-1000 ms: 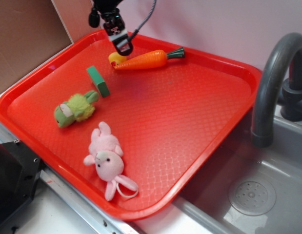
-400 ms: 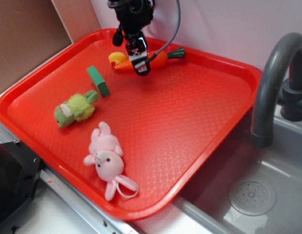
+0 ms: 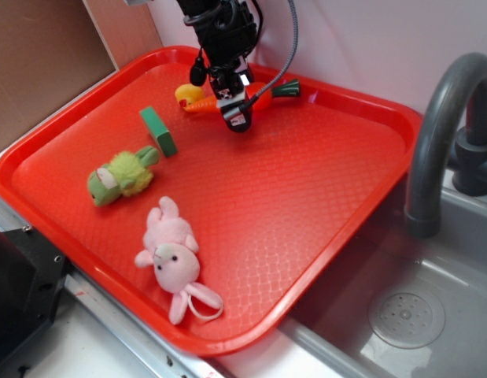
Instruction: Grab the carrot.
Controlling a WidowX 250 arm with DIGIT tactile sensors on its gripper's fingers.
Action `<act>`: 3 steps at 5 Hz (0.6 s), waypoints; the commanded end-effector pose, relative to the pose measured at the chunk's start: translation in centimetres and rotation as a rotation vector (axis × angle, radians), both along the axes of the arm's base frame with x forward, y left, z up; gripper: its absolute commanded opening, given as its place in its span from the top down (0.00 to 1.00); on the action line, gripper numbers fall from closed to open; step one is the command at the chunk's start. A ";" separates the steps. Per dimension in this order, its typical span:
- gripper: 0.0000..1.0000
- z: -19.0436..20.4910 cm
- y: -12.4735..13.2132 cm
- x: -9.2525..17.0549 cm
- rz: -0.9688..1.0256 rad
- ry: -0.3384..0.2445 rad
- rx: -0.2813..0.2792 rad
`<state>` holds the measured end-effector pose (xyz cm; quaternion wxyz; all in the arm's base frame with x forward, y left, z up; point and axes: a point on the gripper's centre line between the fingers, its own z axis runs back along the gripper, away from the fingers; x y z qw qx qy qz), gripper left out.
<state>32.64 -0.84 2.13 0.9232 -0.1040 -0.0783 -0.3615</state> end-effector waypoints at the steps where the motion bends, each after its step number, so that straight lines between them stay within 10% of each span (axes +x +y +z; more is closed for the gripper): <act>1: 1.00 0.6 -0.4 0.0 0.010 -0.021 0.011; 3: 1.00 9.2 0.6 -3.3 0.420 0.071 0.080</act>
